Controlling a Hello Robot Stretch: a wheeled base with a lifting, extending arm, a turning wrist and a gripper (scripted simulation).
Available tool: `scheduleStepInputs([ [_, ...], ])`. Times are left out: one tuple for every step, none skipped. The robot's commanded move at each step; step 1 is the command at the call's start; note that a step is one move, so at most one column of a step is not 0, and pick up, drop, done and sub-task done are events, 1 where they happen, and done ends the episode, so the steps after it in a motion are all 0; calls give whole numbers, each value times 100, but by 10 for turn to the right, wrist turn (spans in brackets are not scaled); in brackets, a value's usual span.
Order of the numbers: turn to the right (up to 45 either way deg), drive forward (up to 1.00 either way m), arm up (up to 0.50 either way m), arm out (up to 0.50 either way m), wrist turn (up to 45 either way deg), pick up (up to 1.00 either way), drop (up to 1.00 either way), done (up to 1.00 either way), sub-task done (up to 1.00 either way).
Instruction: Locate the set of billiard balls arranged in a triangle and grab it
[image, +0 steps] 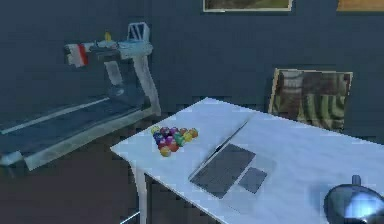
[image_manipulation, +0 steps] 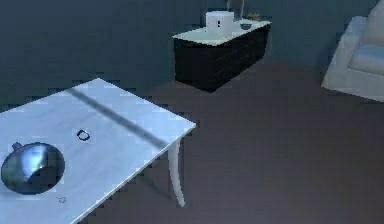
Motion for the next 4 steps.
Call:
scheduleStepInputs([
  [-450,0,0,0,0,0,0,0,0],
  [-450,0,0,0,0,0,0,0,0],
  [420,0,0,0,0,0,0,0,0],
  [0,65,0,0,0,0,0,0,0],
])
